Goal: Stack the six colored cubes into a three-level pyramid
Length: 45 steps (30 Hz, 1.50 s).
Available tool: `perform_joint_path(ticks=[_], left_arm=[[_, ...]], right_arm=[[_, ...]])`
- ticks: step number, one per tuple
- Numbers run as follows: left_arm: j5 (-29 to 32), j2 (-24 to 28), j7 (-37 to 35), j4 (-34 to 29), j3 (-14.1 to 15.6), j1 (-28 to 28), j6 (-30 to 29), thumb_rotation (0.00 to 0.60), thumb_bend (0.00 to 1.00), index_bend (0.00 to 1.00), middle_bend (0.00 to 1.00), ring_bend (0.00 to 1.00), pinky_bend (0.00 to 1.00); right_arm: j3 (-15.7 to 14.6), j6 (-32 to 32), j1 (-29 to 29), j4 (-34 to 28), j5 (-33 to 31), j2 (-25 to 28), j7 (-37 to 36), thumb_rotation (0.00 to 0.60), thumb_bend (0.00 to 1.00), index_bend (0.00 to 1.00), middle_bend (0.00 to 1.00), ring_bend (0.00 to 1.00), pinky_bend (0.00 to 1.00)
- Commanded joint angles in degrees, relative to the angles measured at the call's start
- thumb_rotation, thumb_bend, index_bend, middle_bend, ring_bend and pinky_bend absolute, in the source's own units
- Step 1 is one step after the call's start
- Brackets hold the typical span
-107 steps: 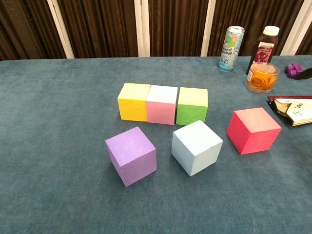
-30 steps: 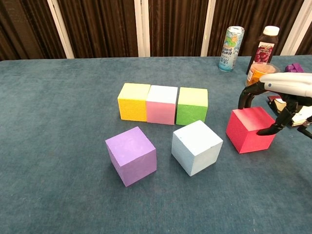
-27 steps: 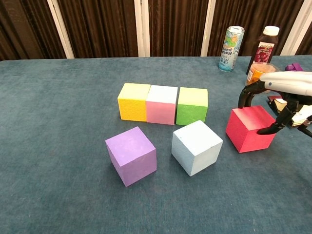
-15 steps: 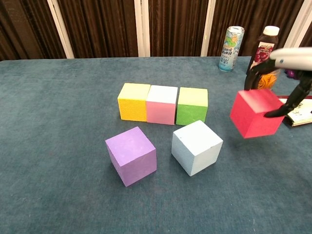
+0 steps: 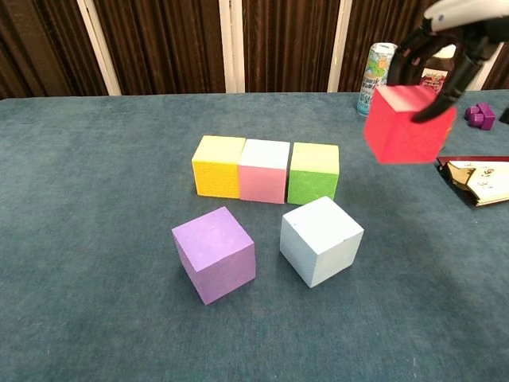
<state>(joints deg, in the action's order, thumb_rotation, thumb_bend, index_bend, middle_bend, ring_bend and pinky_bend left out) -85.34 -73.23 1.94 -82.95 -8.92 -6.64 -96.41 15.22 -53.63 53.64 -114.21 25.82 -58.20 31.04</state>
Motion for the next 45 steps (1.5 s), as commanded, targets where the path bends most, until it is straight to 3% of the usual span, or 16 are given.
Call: perform_joint_path(ticks=[1, 10, 16, 27, 45], left_arm=[[0.25, 0.2, -0.41, -0.31, -0.16, 0.1, 0.11, 0.6, 0.35, 0.15, 0.03, 0.0, 0.0], [1.04, 0.55, -0.57, -0.67, -0.58, 0.27, 0.51, 0.6, 0.35, 0.15, 0.03, 0.0, 0.0], [1.35, 0.42, -0.35, -0.58, -0.83, 0.18, 0.79, 0.6, 0.35, 0.15, 0.03, 0.0, 0.0], [2.33, 0.52, -1.31, -0.43, -1.65, 0.18, 1.08, 0.6, 0.35, 0.15, 0.03, 0.0, 0.0], [2.57, 0.49, -1.93, -0.73, -2.08, 0.47, 0.72, 0.6, 0.35, 0.15, 0.03, 0.0, 0.0]], right_arm=[[2.07, -4.34, 8.21, 0.0, -11.54, -2.93, 6.12, 0.6, 0.24, 0.4, 0.41, 0.21, 0.0], [3.58, -11.15, 16.94, 5.82, -25.53, -12.01, 11.07, 0.6, 0.24, 0.4, 0.41, 0.22, 0.0], [5.38, -14.09, 19.63, 9.22, -28.84, -16.89, 11.96, 0.6, 0.24, 0.4, 0.41, 0.22, 0.0], [7.38, -16.65, 20.17, 12.33, -26.71, -21.72, 10.86, 0.6, 0.24, 0.4, 0.41, 0.22, 0.0], [7.12, -12.96, 17.81, 14.28, -22.76, -24.8, 9.53, 0.6, 0.24, 0.4, 0.41, 0.22, 0.0]])
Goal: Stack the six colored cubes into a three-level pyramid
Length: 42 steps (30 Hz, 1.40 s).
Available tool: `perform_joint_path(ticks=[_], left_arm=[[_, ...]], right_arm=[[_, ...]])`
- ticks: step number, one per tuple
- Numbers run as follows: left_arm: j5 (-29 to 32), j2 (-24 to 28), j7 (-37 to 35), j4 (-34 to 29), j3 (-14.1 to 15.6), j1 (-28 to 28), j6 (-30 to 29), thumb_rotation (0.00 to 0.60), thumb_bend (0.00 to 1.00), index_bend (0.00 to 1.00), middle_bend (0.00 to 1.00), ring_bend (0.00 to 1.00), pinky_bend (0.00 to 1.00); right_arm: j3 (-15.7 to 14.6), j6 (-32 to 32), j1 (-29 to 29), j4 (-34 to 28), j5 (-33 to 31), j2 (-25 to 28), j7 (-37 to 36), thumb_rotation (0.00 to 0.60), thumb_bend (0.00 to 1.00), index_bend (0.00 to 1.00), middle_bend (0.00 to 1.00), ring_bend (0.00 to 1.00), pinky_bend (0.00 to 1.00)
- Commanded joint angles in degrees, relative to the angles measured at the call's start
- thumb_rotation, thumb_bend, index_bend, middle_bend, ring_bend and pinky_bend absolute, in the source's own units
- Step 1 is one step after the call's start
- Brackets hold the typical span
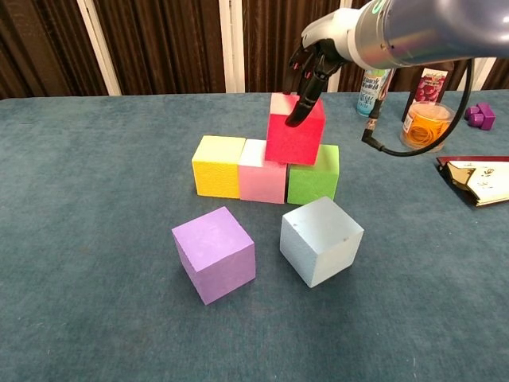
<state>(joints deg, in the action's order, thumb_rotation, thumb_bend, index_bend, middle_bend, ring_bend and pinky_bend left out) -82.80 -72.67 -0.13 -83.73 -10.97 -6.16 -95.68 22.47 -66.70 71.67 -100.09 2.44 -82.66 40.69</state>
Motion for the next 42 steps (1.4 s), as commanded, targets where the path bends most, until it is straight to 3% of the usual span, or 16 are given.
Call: perform_joint_path(ticks=[1, 42], left_arm=[[0.04, -0.1, 0.22, 0.04, -0.03, 0.0, -0.02, 0.6, 0.35, 0.15, 0.03, 0.0, 0.0], [0.86, -0.22, 0.45, -0.15, -0.74, 0.23, -0.04, 0.6, 0.35, 0.15, 0.03, 0.0, 0.0]], right_arm=[[-0.09, 0.12, -0.3, 0.28, 0.82, -0.52, -0.23, 0.6, 0.24, 0.4, 0.41, 0.22, 0.0], [0.74, 0.71, -2.05, 2.99, 3.97, -3.36, 0.0, 0.6, 0.24, 0.4, 0.38, 0.22, 0.0]])
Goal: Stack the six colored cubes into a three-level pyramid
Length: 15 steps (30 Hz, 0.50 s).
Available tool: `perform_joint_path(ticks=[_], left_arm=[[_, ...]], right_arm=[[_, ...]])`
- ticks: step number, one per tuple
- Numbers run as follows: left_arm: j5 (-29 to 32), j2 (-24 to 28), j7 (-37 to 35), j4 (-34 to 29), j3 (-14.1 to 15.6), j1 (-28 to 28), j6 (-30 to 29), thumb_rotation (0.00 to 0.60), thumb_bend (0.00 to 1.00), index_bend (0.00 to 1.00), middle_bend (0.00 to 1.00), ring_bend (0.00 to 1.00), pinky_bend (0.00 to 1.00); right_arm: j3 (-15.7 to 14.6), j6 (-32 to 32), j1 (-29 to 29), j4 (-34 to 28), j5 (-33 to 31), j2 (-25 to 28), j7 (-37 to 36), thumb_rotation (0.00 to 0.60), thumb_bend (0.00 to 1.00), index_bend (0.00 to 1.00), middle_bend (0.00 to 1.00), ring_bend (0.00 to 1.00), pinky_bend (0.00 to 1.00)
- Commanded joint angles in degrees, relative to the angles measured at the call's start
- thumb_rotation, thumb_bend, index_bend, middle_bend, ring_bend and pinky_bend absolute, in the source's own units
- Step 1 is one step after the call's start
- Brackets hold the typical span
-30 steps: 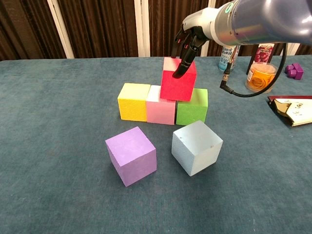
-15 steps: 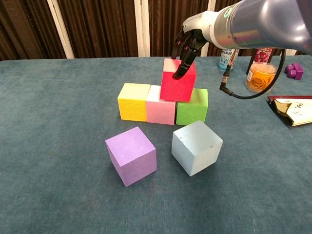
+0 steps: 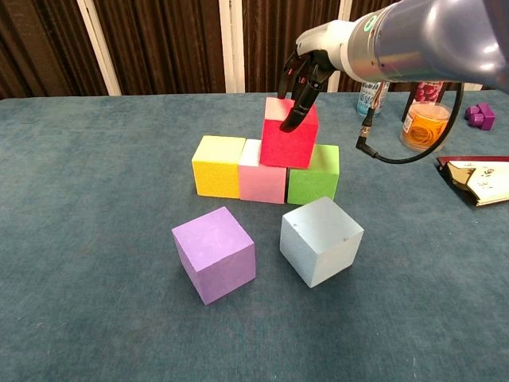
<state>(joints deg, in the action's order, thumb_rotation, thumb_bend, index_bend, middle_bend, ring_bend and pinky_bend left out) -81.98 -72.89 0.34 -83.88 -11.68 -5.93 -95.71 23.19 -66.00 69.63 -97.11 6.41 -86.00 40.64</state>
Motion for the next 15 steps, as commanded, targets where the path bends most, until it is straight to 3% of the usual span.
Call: perform_joint_path(ticks=[1, 15], left_arm=[[0.07, -0.01, -0.03, 0.01, -0.05, 0.01, 0.01, 0.6, 0.35, 0.15, 0.03, 0.0, 0.0], [0.07, -0.18, 0.17, 0.23, -0.22, -0.02, -0.13, 0.6, 0.35, 0.15, 0.03, 0.0, 0.0]], right_arm=[[0.05, -0.01, 0.0, 0.07, 0.01, -0.05, 0.1, 0.6, 0.24, 0.4, 0.38, 0.22, 0.0], [0.14, -0.08, -0.37, 0.57, 0.37, -0.3, 0.54, 0.6, 0.24, 0.4, 0.37, 0.22, 0.0]])
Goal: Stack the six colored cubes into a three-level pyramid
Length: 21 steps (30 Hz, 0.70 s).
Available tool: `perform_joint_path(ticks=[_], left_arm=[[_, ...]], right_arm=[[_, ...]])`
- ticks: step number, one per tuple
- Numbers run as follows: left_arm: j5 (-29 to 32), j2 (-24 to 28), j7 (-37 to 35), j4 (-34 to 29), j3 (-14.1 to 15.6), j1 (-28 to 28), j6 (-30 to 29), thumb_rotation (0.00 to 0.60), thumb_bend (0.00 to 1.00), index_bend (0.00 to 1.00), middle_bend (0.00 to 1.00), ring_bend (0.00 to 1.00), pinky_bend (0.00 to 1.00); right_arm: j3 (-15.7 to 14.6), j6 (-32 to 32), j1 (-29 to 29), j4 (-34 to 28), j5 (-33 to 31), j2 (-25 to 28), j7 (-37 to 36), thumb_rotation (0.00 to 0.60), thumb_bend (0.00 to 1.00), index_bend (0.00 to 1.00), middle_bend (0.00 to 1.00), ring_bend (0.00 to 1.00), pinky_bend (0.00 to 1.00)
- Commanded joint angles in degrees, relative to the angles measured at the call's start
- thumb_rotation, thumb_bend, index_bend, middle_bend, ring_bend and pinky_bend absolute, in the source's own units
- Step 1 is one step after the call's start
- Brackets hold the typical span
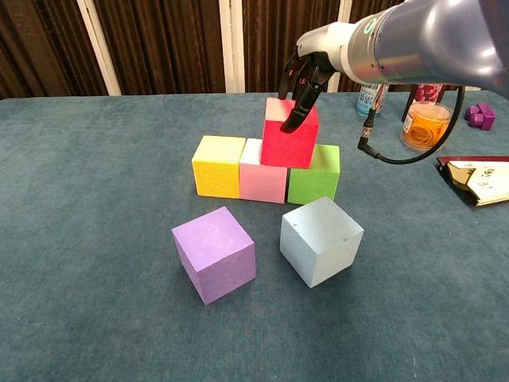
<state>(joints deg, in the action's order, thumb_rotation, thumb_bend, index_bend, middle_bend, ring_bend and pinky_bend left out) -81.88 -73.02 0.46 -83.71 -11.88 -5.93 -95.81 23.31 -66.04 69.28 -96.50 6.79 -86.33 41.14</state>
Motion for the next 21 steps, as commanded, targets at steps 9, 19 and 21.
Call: perform_joint_path(ticks=[9, 19, 21], left_arm=[[-0.12, -0.17, 0.11, 0.1, 0.01, 0.02, -0.14, 0.6, 0.35, 0.15, 0.03, 0.0, 0.0], [-0.04, -0.08, -0.06, 0.19, -0.1, 0.03, -0.11, 0.6, 0.35, 0.15, 0.03, 0.0, 0.0], [-0.04, -0.09, -0.1, 0.2, -0.12, 0.03, -0.11, 0.6, 0.35, 0.15, 0.03, 0.0, 0.0]], right_arm=[[0.19, -0.34, -0.05, -0.5, 0.16, 0.15, 0.55, 0.6, 0.24, 0.39, 0.36, 0.21, 0.0], [0.37, -0.89, 0.09, -0.11, 0.15, -0.39, 1.01, 0.6, 0.24, 0.38, 0.34, 0.2, 0.0], [0.36, -0.92, 0.13, -0.03, 0.17, -0.53, 1.17, 0.6, 0.24, 0.37, 0.34, 0.2, 0.0]])
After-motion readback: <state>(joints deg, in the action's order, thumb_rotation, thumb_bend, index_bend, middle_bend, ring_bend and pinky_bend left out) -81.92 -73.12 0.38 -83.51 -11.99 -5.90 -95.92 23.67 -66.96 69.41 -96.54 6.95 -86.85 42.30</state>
